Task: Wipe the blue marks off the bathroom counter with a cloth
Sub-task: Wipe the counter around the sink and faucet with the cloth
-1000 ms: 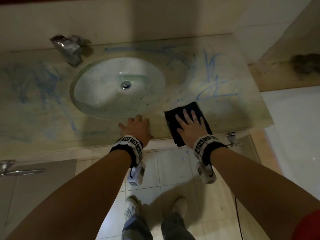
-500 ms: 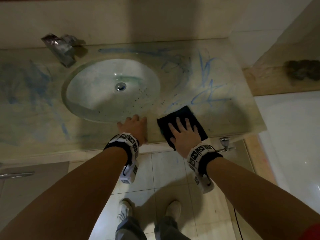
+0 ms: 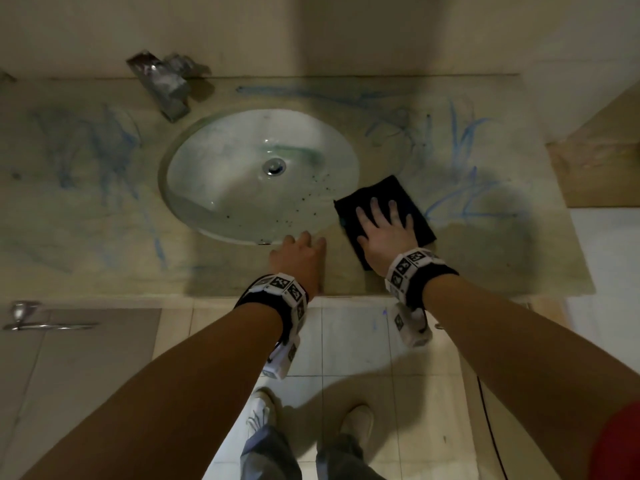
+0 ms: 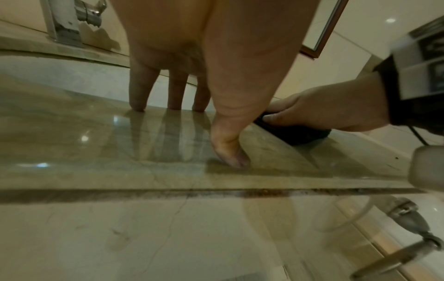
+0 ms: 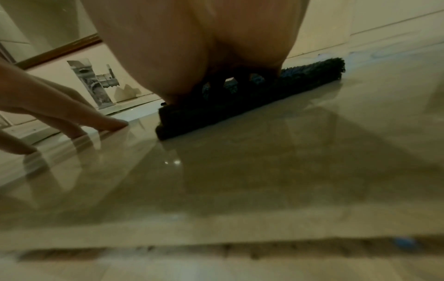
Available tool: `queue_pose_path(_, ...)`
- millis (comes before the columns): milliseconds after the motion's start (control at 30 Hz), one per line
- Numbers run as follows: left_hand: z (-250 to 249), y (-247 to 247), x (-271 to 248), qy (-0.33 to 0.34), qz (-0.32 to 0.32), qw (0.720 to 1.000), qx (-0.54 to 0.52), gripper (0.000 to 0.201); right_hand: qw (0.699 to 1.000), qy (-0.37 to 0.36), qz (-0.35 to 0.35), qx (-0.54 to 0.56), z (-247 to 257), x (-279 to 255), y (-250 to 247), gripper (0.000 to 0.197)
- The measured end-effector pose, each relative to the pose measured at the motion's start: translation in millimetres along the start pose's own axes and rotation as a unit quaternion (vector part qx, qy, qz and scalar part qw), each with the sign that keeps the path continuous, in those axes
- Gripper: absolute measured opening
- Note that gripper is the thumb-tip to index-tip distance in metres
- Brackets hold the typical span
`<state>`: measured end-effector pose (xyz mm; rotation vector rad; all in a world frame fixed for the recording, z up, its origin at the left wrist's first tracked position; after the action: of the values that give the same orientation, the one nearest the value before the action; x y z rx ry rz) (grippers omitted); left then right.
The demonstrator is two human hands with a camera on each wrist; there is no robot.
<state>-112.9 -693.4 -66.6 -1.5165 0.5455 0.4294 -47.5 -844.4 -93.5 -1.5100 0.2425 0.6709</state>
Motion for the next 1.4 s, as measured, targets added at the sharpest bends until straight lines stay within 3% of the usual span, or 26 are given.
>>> queue_pose_path(267, -2, 1, -1, -0.002, 0.01, 1.0, -0.001, 0.091, 0.999, -0.026, 0.013, 0.015, 3, 8, -8, 0.06)
queue_pose_path(400, -3, 1, 0, -0.006, 0.016, 1.0, 0.01, 0.086, 0.999, -0.03, 0.003, 0.011, 2, -24, 15, 0.06)
queue_pose_path(567, -10, -2, -1, -0.025, 0.041, 0.999, -0.003, 0.077, 0.999, -0.011, 0.044, 0.001, -17, -67, 42, 0.061)
queue_pose_path(733, -19, -15, 6, -0.054, 0.048, 0.997, -0.001, 0.072, 0.998, -0.006, 0.057, 0.014, -38, -80, 49, 0.061)
queue_pose_path(933, -36, -18, 14, -0.031, 0.0, 0.997, -0.069, 0.075, 1.0, 0.004, 0.026, 0.018, -39, -72, 49, 0.06)
queue_pose_path(1233, -35, -17, 21, -0.014, -0.028, 0.999, -0.031, 0.06, 0.999, 0.017, -0.004, 0.029, -40, -2, 5, 0.06)
queue_pose_path(1400, -33, -14, 24, -0.01, -0.031, 0.999, -0.026, 0.065, 0.999, 0.017, -0.018, 0.021, -23, 30, -18, 0.059)
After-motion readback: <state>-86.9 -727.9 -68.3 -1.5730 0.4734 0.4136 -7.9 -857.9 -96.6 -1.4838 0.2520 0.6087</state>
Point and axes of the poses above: each hand's wrist, its own x-axis towards the middle knuckle, its own y-axis out of the palm, z = x × y, the point moved 8 cm from there along x, towards the middle knuckle, and after that the axes turned 6 degrees about z, right-handed, at the moved point
